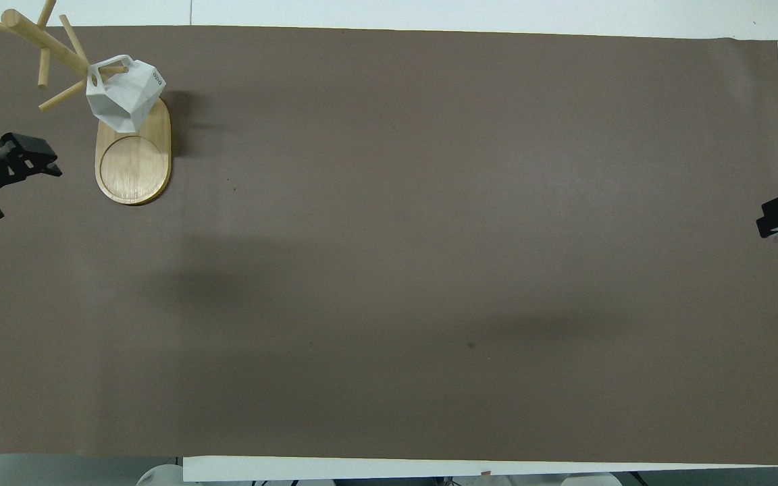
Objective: Hang cup on rack
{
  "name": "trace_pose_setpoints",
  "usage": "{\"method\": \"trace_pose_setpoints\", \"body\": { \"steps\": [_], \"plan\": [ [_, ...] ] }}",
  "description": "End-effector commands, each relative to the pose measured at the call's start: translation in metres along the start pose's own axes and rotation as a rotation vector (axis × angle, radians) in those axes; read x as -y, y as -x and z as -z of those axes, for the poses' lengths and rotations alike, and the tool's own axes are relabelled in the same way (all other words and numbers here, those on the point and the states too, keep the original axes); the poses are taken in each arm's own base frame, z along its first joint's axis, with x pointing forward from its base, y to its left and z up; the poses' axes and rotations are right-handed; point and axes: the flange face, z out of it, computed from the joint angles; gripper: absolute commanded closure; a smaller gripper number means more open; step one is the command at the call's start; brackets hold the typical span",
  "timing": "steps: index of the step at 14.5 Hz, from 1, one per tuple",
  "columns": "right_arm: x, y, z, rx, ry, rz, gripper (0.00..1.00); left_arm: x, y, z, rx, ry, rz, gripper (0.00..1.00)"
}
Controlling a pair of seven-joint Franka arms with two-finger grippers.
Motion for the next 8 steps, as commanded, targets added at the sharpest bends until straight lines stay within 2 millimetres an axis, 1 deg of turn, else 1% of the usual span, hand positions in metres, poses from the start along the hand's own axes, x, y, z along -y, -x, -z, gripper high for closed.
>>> {"method": "trace_pose_setpoints", "body": {
  "steps": [1,2,3,5,8],
  "plan": [
    [-0.006,0.003,-0.004,0.0,-0.001,-0.021,0.0,0.014,-0.003,0.02,0.081,-0.038,-0.229,0.01],
    [-0.006,0.003,-0.006,0.004,-0.002,-0.021,0.0,0.021,-0.006,0.022,0.101,-0.037,-0.249,0.01],
    [-0.006,0.003,-0.006,0.005,0.0,-0.018,0.0,0.023,-0.008,0.027,0.109,-0.007,-0.242,0.01],
    [-0.007,0.003,-0.006,0.003,-0.002,-0.016,0.0,0.024,-0.011,0.028,0.116,0.061,-0.343,0.0],
    [-0.003,0.004,-0.006,0.01,0.0,-0.004,0.0,0.023,-0.012,0.03,0.111,0.057,-0.365,0.0]
  ]
}}
